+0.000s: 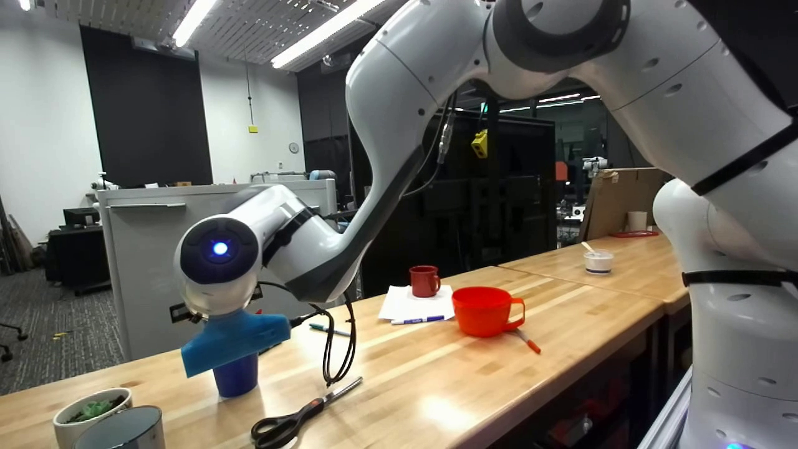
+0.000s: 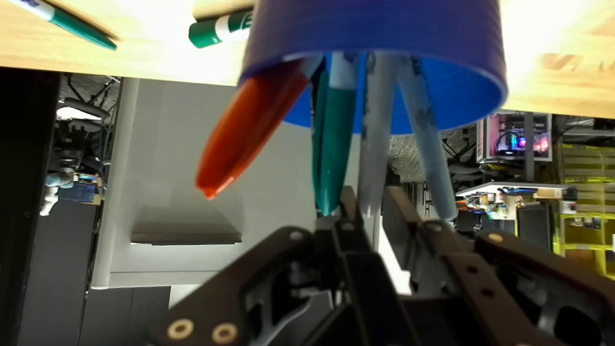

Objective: Put the pen into the blue cup

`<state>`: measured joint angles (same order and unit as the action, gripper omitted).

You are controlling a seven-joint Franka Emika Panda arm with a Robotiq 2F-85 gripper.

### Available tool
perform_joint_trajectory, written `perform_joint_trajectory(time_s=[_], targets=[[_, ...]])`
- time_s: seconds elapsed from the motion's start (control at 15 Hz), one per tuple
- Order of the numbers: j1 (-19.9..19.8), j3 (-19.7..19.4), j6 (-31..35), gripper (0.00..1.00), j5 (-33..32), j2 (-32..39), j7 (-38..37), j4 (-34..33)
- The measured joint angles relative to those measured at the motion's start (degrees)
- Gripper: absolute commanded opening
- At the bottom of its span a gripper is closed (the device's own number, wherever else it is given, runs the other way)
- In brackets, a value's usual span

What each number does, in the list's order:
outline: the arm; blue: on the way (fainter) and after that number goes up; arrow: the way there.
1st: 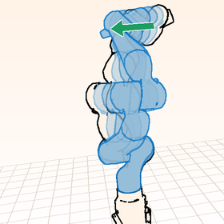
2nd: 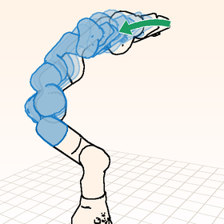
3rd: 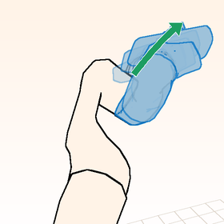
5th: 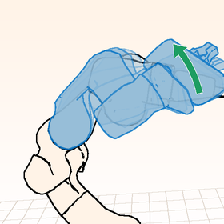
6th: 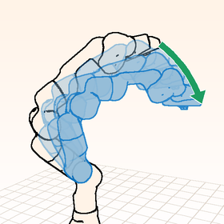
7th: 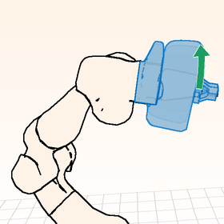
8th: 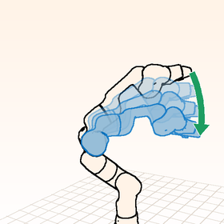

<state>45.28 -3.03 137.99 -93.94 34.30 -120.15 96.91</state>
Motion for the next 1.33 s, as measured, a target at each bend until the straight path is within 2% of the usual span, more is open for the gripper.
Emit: perform_joint_trajectory(time_s=[0.2,0.47,0.87,1.33], targets=[[-4.53,5.67,-2.00,0.72,-0.47,0.02,1.44,-0.08],[-8.46,10.53,-3.54,0.99,-0.48,0.02,4.04,-0.44],[-11.69,14.33,-4.08,1.00,-0.48,0.03,9.14,-2.54],[-12.98,16.29,-4.17,1.00,-0.48,-0.39,13.74,-6.04]])
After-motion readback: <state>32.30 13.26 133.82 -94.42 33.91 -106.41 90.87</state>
